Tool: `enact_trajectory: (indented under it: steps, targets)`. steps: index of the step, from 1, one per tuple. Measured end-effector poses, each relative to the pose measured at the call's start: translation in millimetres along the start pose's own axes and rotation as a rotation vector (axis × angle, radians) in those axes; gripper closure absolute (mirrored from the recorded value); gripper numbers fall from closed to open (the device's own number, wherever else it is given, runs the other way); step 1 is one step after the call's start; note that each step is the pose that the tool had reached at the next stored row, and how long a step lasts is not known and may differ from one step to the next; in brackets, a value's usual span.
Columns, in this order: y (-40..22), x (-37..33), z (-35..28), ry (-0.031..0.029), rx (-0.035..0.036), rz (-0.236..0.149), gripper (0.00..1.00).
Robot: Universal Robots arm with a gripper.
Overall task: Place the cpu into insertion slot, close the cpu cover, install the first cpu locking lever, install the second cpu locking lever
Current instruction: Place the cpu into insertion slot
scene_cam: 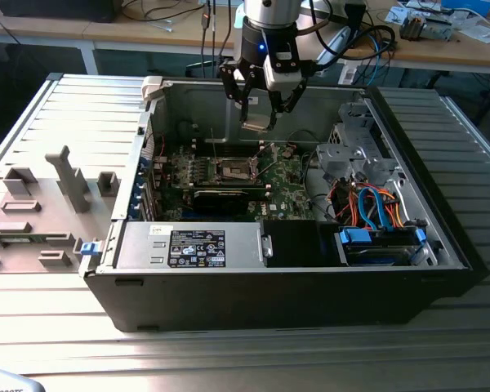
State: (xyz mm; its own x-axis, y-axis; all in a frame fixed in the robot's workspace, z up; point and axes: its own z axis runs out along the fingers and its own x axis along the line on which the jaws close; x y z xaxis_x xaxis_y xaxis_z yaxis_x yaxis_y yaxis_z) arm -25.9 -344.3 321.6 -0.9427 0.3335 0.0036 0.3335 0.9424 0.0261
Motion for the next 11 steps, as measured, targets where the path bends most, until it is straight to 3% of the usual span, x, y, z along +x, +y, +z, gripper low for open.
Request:
enact_trajectory:
  steps: [11]
  targets:
    - [0.0, 0.0, 0.0, -0.0005, 0.0011, 0.005, 0.46]
